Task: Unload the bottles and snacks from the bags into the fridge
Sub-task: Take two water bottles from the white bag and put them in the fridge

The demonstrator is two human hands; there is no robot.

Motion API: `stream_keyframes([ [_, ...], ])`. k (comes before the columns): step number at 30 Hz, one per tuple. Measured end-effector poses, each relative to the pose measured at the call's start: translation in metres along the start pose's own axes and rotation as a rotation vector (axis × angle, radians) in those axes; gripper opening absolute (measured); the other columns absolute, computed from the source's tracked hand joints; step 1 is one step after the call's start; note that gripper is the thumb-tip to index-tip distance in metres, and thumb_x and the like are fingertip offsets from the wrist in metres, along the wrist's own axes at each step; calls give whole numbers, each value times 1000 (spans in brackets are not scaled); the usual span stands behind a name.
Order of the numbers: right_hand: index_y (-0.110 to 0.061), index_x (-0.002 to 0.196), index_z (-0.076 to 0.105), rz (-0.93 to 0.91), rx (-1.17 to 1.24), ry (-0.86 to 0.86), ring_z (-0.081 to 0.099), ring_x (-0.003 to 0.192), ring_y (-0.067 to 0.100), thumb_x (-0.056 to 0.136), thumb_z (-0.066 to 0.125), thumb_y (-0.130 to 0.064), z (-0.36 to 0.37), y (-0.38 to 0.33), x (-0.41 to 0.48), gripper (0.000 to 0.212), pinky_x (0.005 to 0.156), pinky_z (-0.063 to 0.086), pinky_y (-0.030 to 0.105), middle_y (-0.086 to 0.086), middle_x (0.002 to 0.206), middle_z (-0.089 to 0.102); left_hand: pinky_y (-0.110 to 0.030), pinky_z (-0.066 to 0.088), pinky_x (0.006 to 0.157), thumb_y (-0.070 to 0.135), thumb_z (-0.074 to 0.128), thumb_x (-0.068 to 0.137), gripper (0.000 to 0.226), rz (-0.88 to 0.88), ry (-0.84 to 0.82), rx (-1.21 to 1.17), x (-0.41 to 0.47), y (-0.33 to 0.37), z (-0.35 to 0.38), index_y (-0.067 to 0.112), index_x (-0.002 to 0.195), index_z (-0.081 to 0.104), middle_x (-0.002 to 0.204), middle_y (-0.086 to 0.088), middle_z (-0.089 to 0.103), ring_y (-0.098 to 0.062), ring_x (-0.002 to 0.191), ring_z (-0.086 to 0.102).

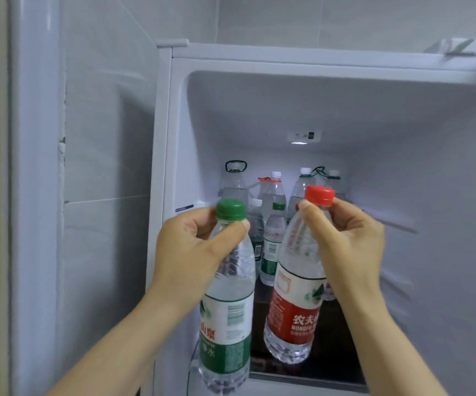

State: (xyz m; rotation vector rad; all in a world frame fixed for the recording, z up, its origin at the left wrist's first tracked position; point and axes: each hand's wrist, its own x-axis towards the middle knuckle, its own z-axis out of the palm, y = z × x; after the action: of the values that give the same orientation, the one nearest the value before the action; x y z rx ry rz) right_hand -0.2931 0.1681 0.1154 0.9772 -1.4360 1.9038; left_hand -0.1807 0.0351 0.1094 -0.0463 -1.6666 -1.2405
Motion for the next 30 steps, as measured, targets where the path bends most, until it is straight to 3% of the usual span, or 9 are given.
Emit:
stream_keyframes([
  [7, -26, 83, 75, -1, 17, 10, 63, 68, 4, 82, 72, -23, 7, 55, 41, 4, 70, 54, 19, -12, 70, 72, -15, 52, 62, 15, 74, 77, 6, 10, 85, 4, 36, -31, 29, 18, 81, 76, 73, 3, 75, -10, 68, 68],
  [12, -28, 81, 72, 5, 40, -44, 62, 65, -1, 82, 72, -19, 12, 85, 56, 9, 67, 50, 9, -12, 70, 71, -29, 56, 72, 18, 75, 77, 7, -3, 98, 16, 53, -56, 41, 19, 83, 77, 76, 3, 75, -18, 76, 71],
  [19, -30, 79, 72, 9, -3, -107, 63, 67, 2, 82, 73, -19, 18, 111, 64, 12, 66, 48, 8, -9, 73, 72, -29, 57, 71, 17, 76, 76, 7, 2, 106, 23, 74, -82, 50, 20, 83, 76, 76, 3, 75, -19, 75, 71],
  [21, -30, 80, 72, 16, -27, -113, 63, 67, 2, 81, 73, -20, 19, 116, 65, 11, 66, 49, 10, -10, 72, 72, -24, 56, 68, 16, 75, 77, 8, 7, 105, 10, 80, -89, 53, 18, 84, 76, 76, 3, 75, -17, 74, 71],
  [24, -29, 82, 74, 24, -59, -115, 59, 64, -2, 81, 75, -20, 19, 122, 68, 9, 64, 47, 9, -11, 71, 72, -7, 45, 58, 14, 75, 77, 7, 17, 127, 15, 89, -101, 60, 19, 82, 76, 70, 10, 74, 3, 63, 64],
  [30, -25, 79, 75, 13, -110, -123, 52, 57, -5, 80, 75, -20, 19, 132, 73, 5, 60, 43, 8, -15, 60, 65, -7, 45, 56, 12, 74, 77, 18, 14, 155, 32, 102, -137, 73, 30, 76, 71, 70, 19, 72, 6, 63, 64],
])
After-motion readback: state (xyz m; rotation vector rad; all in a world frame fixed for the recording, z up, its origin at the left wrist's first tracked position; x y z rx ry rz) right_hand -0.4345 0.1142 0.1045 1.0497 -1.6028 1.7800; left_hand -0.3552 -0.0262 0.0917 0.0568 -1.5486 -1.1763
